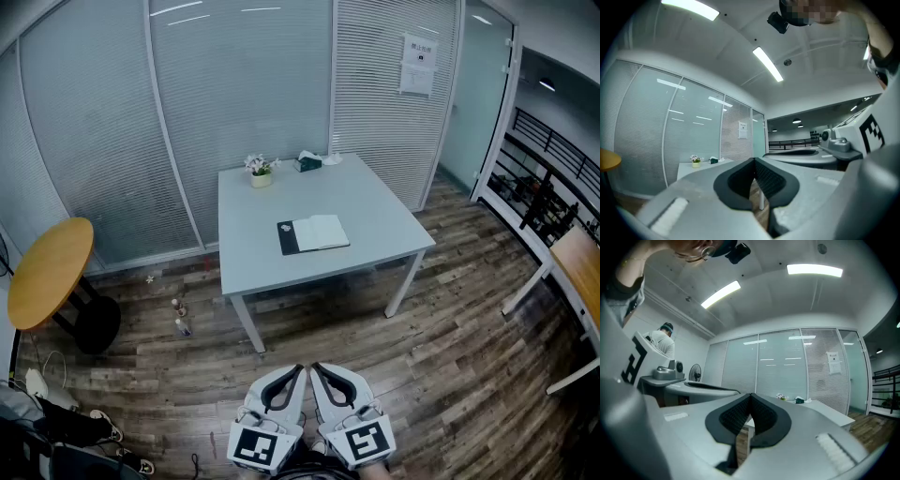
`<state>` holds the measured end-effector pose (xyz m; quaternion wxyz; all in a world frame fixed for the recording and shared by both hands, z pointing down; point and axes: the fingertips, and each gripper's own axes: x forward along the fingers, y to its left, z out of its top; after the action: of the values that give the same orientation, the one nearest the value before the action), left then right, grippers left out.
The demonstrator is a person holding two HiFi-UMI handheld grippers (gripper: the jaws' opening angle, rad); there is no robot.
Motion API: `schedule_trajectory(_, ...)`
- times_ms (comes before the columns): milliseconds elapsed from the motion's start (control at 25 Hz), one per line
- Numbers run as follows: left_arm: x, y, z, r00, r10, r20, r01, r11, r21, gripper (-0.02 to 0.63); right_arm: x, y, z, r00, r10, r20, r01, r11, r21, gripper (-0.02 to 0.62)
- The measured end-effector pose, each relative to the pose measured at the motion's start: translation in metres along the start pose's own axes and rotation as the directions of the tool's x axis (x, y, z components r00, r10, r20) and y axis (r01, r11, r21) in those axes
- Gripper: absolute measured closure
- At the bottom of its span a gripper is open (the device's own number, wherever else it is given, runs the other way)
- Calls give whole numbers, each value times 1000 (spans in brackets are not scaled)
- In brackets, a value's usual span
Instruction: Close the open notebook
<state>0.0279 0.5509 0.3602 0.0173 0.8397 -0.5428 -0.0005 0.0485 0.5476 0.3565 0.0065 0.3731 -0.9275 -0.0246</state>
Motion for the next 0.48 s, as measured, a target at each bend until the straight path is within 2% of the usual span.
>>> schedule_trajectory(160, -1, -6, -6, 1000, -3, -5, 3, 1000, -12, 601, -6, 0, -9, 1000, 2, -19, -2, 1000, 7, 592)
schedule_trajectory(320, 3, -3, -15, 1000, -15, -22, 15, 999, 32, 601, -4, -6, -16, 999, -6, -33, 7, 1000, 27, 592)
schedule_trajectory(480, 14, 2, -19, 999, -20, -35, 20, 1000, -6, 601, 5, -14, -24, 998, -17, -53, 18, 999, 32, 592)
